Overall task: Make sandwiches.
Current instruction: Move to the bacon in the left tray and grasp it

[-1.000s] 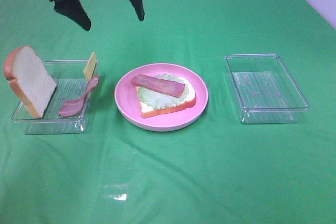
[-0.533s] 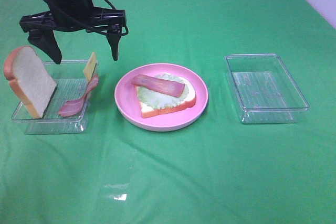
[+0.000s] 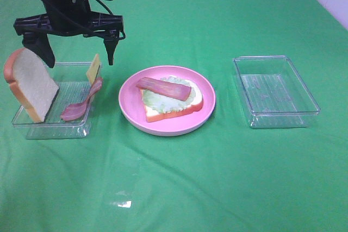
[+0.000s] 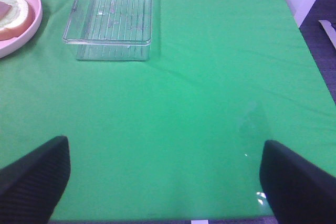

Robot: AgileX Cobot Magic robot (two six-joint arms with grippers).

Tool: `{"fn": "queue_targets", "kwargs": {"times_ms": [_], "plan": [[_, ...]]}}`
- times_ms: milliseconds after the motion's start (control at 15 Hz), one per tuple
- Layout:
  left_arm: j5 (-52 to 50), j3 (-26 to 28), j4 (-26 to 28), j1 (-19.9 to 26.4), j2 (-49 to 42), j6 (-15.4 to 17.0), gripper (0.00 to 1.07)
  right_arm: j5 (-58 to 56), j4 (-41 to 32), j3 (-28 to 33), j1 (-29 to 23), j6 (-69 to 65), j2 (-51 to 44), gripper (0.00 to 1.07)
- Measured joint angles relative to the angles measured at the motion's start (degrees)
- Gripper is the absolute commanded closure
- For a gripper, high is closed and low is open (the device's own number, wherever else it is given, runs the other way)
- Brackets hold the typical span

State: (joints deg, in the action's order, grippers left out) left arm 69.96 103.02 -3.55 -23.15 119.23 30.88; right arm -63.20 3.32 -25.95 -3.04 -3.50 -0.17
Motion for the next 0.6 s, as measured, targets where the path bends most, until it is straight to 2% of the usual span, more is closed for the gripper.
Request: {"fn": "queue_targets", "kwargs": {"times_ms": [600], "plan": [[0.0, -0.57, 0.17, 0.0, 7.22, -0.4, 0.1, 0.0, 0.0, 0.0, 0.0, 0.0, 0.0, 0.12]]}}
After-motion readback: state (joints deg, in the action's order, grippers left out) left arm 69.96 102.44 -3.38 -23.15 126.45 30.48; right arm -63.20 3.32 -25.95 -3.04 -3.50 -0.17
